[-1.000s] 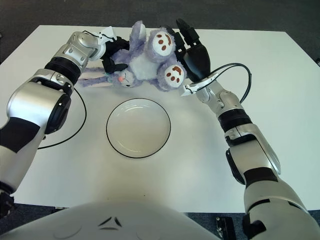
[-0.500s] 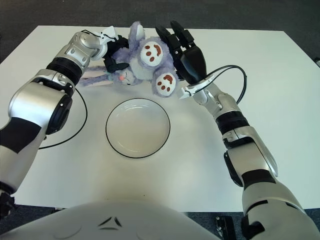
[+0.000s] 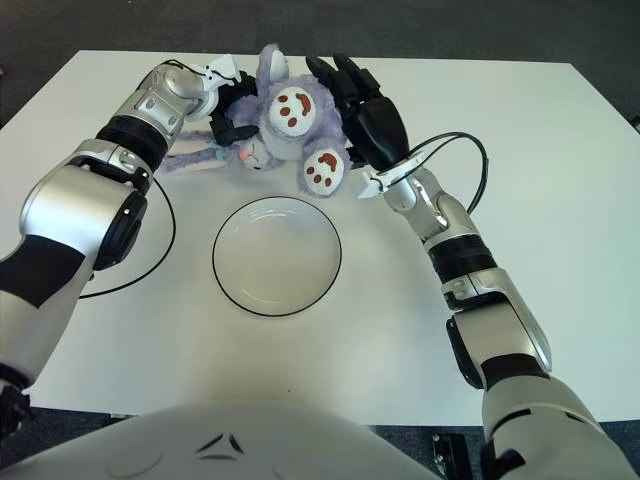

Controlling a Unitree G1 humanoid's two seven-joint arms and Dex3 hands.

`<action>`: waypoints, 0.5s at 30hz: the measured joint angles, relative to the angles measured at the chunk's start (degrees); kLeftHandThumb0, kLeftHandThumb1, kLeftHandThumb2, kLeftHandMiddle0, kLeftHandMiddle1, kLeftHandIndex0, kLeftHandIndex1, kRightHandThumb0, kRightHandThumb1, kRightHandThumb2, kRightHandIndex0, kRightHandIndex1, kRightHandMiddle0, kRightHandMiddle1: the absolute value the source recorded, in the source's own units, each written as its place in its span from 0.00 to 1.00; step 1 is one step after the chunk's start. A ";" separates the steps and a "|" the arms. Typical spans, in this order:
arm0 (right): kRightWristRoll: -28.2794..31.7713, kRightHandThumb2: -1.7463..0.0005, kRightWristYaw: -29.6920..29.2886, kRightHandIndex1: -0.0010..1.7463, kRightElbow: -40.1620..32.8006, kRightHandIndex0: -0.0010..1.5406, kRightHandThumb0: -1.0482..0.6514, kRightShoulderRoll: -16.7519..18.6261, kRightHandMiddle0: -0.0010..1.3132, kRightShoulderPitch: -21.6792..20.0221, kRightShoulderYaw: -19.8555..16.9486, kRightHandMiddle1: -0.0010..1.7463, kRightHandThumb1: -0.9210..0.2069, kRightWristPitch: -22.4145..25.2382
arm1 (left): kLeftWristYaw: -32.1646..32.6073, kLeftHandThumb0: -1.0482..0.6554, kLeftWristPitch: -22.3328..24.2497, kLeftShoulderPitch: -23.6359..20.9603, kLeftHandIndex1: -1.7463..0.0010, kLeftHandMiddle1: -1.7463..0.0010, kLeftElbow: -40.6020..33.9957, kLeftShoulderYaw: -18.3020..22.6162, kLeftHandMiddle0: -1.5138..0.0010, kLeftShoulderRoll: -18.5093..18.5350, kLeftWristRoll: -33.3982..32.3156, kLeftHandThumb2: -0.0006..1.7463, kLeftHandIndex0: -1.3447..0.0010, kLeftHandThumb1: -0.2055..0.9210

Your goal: Put the doll into the plate.

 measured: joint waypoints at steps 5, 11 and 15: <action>1.56 0.57 2.30 0.01 -0.85 0.10 0.18 1.14 0.00 0.39 -1.01 0.22 0.44 0.36 | 0.22 0.62 0.03 0.05 0.00 0.00 0.02 0.02 0.41 -0.26 0.00 1.00 0.50 0.13; 2.53 0.56 4.25 0.02 -1.71 0.13 0.19 2.02 0.00 0.44 -2.03 0.28 0.47 1.17 | 0.69 0.62 0.02 0.14 0.00 0.00 0.03 0.02 0.41 -0.52 0.02 1.00 0.51 0.13; 3.06 0.53 4.89 0.04 -1.76 0.17 0.21 2.85 0.00 0.52 -2.43 0.33 0.51 1.24 | 1.29 0.62 -0.03 0.17 0.00 0.00 0.03 0.01 0.42 -0.65 0.05 0.99 0.51 0.14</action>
